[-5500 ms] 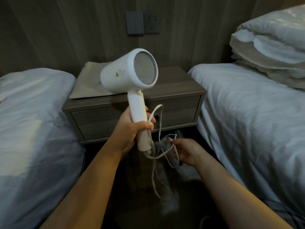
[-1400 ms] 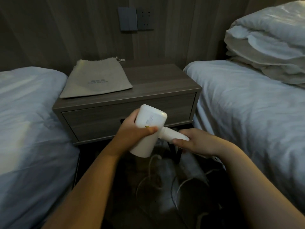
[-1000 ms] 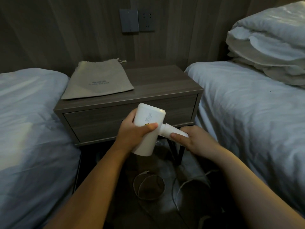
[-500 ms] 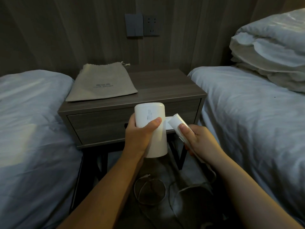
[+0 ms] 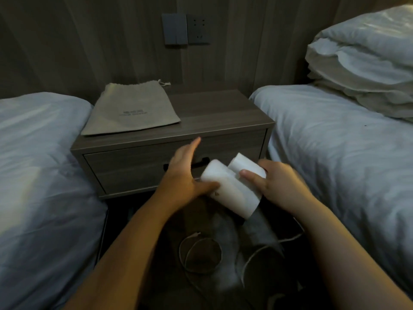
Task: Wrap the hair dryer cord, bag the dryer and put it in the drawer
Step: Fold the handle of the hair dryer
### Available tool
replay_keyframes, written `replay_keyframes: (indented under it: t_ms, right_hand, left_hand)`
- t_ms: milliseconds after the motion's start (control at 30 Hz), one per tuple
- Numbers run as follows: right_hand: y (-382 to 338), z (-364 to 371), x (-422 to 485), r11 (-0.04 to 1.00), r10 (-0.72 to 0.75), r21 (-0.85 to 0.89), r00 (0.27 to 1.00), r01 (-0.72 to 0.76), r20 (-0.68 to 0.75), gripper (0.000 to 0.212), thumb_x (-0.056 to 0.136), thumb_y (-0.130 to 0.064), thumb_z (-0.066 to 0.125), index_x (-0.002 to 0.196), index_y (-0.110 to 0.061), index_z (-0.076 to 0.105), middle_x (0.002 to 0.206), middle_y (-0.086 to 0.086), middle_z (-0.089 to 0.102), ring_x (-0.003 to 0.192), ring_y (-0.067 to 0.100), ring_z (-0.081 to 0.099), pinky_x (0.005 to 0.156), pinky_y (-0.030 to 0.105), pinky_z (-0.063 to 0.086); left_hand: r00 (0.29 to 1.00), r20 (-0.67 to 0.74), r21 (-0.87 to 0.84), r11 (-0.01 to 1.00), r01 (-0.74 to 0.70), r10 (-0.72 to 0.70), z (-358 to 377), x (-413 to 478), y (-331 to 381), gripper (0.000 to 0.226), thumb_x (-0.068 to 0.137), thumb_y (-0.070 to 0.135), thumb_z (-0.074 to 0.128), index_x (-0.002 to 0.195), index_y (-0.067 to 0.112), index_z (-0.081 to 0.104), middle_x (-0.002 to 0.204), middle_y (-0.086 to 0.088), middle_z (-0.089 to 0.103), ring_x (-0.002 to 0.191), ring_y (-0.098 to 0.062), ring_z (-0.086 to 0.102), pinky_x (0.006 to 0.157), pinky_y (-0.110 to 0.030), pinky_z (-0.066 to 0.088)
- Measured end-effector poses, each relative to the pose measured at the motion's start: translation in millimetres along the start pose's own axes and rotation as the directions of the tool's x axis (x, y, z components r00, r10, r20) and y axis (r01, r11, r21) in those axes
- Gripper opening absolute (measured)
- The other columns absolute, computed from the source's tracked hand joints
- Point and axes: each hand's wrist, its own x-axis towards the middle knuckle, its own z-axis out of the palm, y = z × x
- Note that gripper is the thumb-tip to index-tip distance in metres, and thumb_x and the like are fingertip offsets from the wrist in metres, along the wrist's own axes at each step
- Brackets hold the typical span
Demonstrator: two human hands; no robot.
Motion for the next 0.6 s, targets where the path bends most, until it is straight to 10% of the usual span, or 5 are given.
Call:
replay_keyframes:
  t_ms: [167,467,600]
  right_hand:
    - [0.1,-4.2,-3.3,0.993,-0.085,-0.070,0.985,0.096,0.153,0.068,0.060,-0.084,0.035,0.090,-0.030,0.064,0.078,-0.005,0.066,0.074,0.013,0.060,0.067,0.036,0.052]
    - [-5.1,-1.6,-1.8,0.991,-0.134,0.046,0.961,0.126,0.243,0.045,0.067,-0.072,0.050,0.058,-0.029,0.054,0.057,-0.008,0.056,0.055,0.003,0.054,0.049,0.020,0.035]
    - [4.8,-9.9,2.4,0.981,-0.072,0.182,0.997,0.066,0.029,0.044,0.078,-0.060,0.050,0.070,-0.020,0.066,0.062,0.000,0.064,0.058,0.006,0.058,0.053,0.017,0.040]
  left_hand:
    - [0.894,0.441,0.179,0.968,-0.178,0.083,5.4,-8.7,-5.5,0.091,0.054,0.044,0.081,0.132,0.045,0.034,0.134,0.014,0.036,0.119,-0.006,0.034,0.094,-0.030,0.035]
    - [0.867,0.487,0.157,0.965,-0.209,0.109,-3.3,-12.0,-3.3,0.072,0.054,0.048,0.081,0.115,0.058,0.044,0.118,0.018,0.051,0.105,-0.004,0.051,0.086,-0.026,0.047]
    - [0.880,0.468,0.002,0.996,-0.095,0.083,-11.2,-12.5,-7.7,0.063,0.055,0.038,0.083,0.105,0.060,0.050,0.115,0.021,0.057,0.103,0.000,0.055,0.085,-0.025,0.050]
